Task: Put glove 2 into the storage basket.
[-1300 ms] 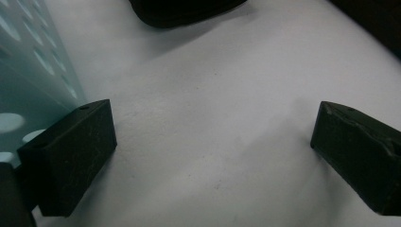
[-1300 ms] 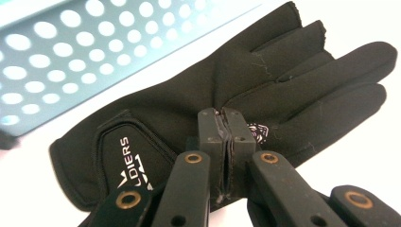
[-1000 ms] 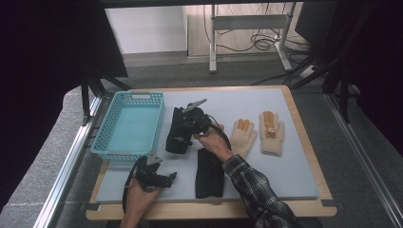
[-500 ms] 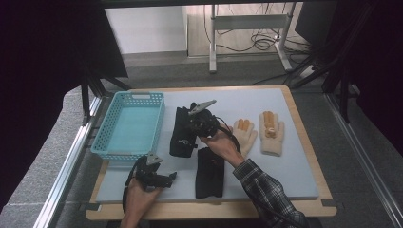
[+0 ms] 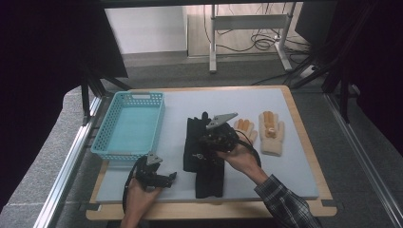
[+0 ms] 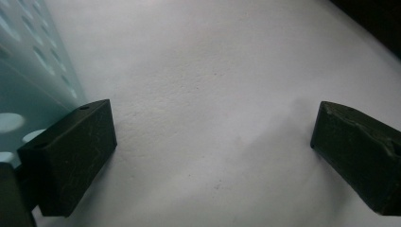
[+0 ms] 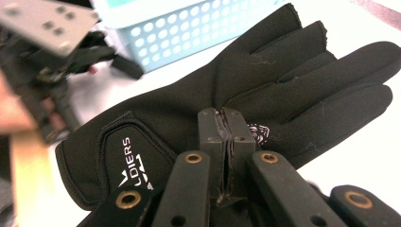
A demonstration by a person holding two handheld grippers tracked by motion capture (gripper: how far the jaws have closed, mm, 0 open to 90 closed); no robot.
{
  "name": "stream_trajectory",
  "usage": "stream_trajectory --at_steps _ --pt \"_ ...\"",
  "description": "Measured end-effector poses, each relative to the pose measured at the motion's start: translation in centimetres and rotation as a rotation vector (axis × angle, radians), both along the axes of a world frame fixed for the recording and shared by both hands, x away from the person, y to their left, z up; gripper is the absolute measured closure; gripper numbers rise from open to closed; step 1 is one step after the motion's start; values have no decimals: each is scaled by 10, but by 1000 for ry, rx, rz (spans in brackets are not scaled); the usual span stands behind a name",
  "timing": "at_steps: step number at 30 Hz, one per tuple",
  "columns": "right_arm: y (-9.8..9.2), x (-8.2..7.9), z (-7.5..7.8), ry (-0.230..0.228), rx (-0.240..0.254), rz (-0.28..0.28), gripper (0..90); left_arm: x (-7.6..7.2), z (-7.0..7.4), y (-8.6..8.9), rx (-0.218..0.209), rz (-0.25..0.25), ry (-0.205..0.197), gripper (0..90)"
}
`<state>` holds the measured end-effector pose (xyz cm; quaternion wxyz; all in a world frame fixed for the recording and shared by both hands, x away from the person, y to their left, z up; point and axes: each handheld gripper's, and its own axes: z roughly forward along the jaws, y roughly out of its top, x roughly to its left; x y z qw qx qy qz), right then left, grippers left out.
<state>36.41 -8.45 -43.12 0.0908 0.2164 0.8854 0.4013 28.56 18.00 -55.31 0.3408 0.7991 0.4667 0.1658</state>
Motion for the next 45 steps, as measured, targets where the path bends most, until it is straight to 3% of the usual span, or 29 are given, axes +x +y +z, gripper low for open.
stream_trajectory --at_steps 6,10,17,18,20,22,23,26,28,31,36,37,41,45 --pt "-25 -27 5 4 -16 24 868 0 0 0 -2 1 2 10" --pt "-39 -40 -2 19 -47 30 868 0 0 0 -3 2 0 10" --pt "-39 -41 -42 69 -101 34 864 0 0 0 -3 2 0 11" --pt "-39 -41 -42 69 -101 34 864 0 0 0 -3 2 0 11" --pt "-33 -39 -61 85 -125 24 844 0 0 0 -2 2 0 11" --pt "-32 -39 -66 91 -125 23 833 0 0 0 -1 2 1 11" --pt "-33 -39 -68 94 -111 21 785 0 0 0 0 2 1 11" --pt "-39 -40 -59 82 -84 4 684 0 0 0 -1 3 0 11" --pt "-42 -41 -56 76 -74 -2 662 0 0 0 -1 3 0 10" --pt "-58 -40 -51 70 -56 -26 570 0 0 -1 1 5 0 10" --pt "-82 -43 -63 88 -39 -56 507 -1 1 -1 5 12 3 17" --pt "-85 -44 -65 88 -39 -60 517 -2 1 -1 8 12 0 18" --pt "-95 -53 -76 111 -37 -66 749 -1 1 0 -2 14 5 20" --pt "-94 -61 -87 122 -23 -47 838 -1 0 0 -9 14 7 20"
